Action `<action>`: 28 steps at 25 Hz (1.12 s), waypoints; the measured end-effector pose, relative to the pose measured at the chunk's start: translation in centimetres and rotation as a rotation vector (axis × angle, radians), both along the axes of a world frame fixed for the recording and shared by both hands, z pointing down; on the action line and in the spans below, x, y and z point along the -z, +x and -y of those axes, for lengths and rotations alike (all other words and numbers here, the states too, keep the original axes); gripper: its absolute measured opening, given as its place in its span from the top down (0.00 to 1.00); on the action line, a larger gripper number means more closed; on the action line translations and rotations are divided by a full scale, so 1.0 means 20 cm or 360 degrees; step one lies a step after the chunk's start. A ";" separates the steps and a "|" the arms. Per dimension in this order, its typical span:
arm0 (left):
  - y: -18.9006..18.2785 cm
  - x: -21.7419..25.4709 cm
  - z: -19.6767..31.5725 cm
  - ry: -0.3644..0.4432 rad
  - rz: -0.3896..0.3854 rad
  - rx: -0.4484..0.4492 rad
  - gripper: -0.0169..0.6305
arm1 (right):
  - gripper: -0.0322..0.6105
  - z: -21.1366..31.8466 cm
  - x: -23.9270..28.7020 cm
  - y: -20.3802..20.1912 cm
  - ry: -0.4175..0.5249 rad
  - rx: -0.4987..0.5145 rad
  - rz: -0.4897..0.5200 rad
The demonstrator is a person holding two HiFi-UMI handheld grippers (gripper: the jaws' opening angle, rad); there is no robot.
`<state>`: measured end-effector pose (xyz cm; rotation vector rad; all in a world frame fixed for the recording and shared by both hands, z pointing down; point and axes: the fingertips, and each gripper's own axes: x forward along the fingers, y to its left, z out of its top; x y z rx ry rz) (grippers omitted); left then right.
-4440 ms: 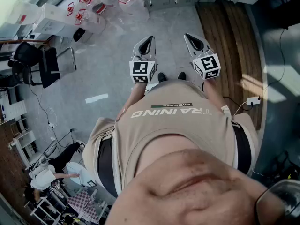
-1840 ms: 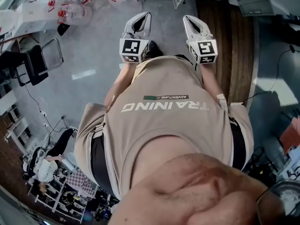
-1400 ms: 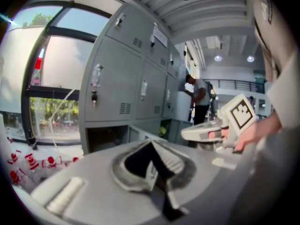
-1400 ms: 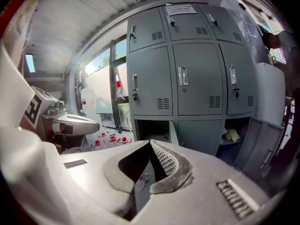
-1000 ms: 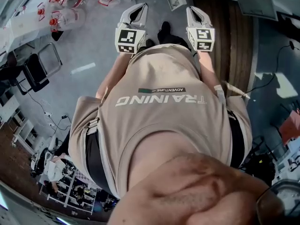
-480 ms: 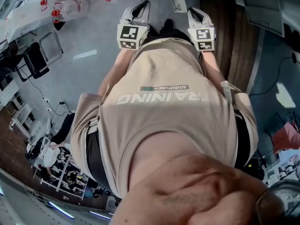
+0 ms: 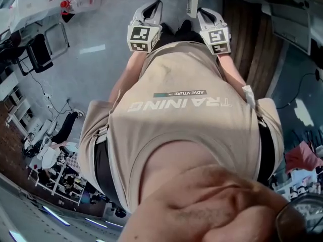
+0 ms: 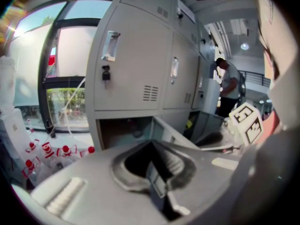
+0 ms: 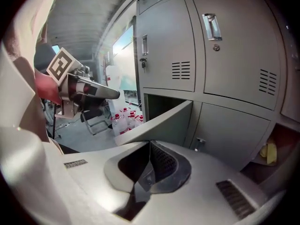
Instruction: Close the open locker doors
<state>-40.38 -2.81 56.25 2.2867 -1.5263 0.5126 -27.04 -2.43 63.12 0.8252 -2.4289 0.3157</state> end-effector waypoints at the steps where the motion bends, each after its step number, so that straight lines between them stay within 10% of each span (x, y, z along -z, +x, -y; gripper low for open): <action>1: -0.03 0.00 0.01 0.0003 0.0007 0.0015 0.98 | 0.93 0.01 0.01 -0.04 0.0002 0.0031 0.0006; 12: -0.35 0.08 0.07 0.0090 0.0007 0.0080 0.98 | 0.93 0.05 0.04 -0.41 0.0003 0.0233 -0.0012; 28: -0.76 0.09 0.43 0.0224 -0.0108 -0.0102 0.98 | 0.93 0.38 0.06 -0.87 -0.0104 -0.0076 0.0140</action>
